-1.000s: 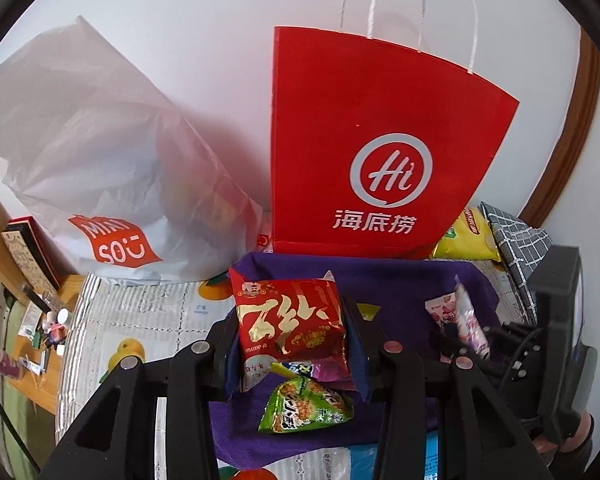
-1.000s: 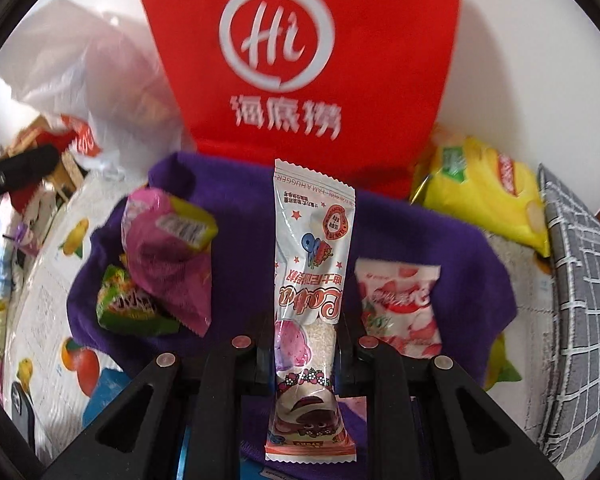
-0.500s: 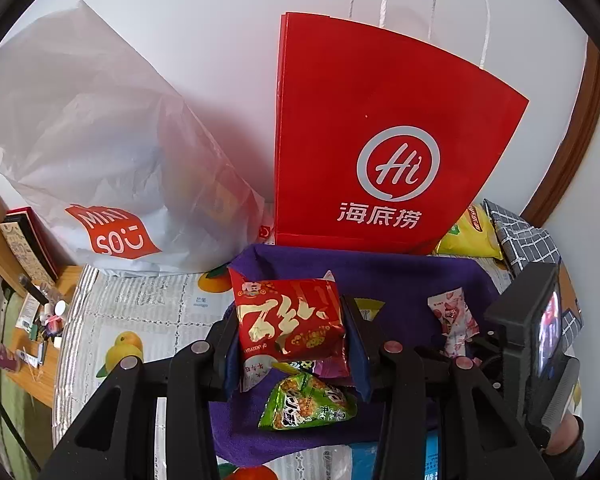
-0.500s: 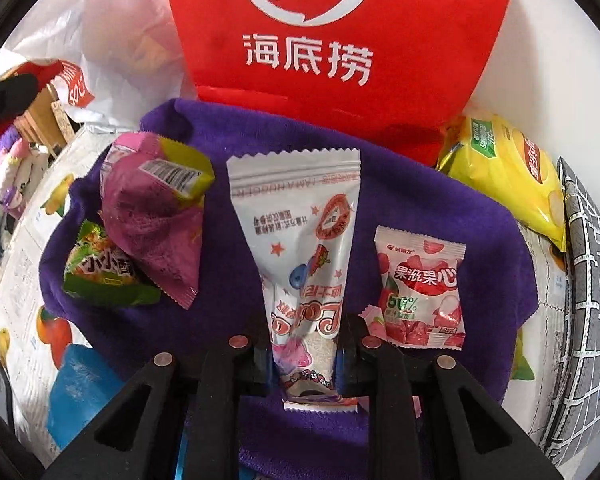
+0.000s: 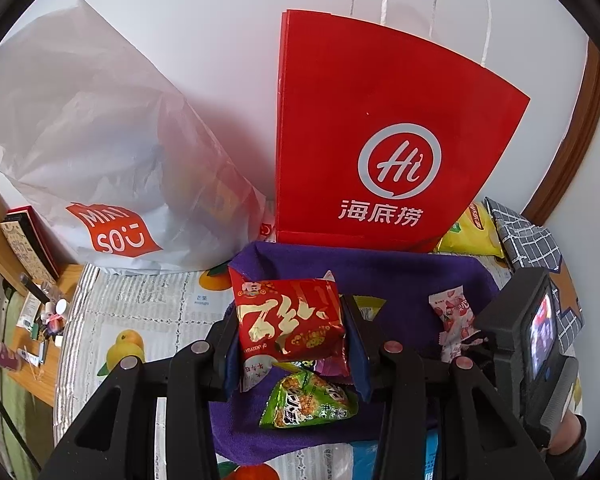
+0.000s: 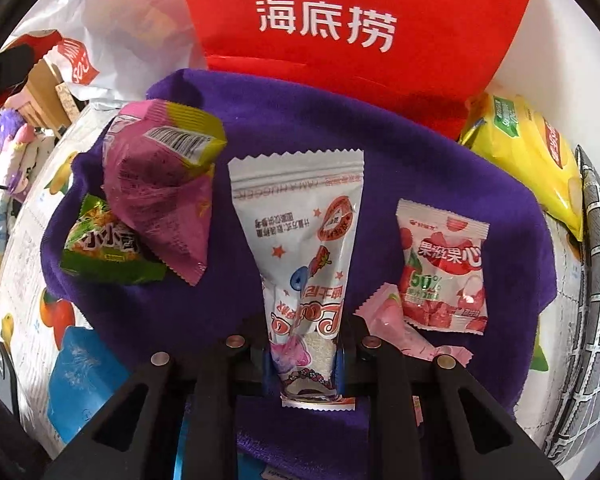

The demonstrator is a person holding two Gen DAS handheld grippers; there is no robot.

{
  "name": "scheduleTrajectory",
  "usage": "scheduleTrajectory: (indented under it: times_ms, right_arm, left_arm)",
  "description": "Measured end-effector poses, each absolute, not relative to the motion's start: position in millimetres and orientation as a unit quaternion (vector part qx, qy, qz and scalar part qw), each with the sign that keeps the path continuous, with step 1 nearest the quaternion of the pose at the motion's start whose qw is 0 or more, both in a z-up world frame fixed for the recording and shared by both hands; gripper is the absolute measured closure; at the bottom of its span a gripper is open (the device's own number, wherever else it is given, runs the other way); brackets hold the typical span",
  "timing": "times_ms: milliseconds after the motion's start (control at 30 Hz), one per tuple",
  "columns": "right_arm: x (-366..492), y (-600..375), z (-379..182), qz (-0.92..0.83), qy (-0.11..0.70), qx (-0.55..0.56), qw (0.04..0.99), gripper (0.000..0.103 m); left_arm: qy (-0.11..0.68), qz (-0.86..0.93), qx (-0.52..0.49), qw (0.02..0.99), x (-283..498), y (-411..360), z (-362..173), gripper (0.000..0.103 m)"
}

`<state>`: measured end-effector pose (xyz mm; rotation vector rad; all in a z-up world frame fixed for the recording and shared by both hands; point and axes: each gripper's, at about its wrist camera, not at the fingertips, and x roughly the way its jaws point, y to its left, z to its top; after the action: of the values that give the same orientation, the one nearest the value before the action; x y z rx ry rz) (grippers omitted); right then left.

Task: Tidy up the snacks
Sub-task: 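Open the right tool to release the white packet while the left tool releases the red packet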

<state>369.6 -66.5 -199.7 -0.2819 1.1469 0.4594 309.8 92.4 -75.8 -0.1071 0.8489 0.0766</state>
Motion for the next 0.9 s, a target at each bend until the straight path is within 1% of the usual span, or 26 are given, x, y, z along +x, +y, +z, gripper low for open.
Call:
scheduleTrajectory:
  times_ms: [33,67,100,133,333,567,900]
  right_arm:
    - [369,-67,-197,0.214,0.531,-0.132,0.810,0.066]
    - [368,-68,-191,0.214,0.521,-0.134,0.815,0.060]
    - [366,-69,-186,0.215,0.513,-0.136,0.820,0.050]
    - [365,-70,-181,0.216,0.505,-0.137,0.824,0.047]
    - [357,-81,-153,0.206,0.471,-0.139,0.846,0.047]
    - [352,-105,-121,0.191,0.434,-0.106,0.874,0.047]
    - [346,-112,-107,0.171,0.411,-0.103,0.890,0.047]
  left_arm:
    - [0.413,0.036,-0.052,0.909,310,92,-77,0.062]
    - [0.414,0.034,-0.052,0.908,311,91,-78,0.062]
    - [0.416,0.032,-0.053,0.907,312,90,-79,0.062]
    - [0.419,0.030,-0.054,0.906,313,90,-81,0.062]
    - [0.457,0.018,-0.060,0.887,325,82,-101,0.062]
    - [0.503,0.015,-0.055,0.862,336,71,-126,0.062]
    - [0.535,0.018,-0.035,0.844,341,58,-144,0.061]
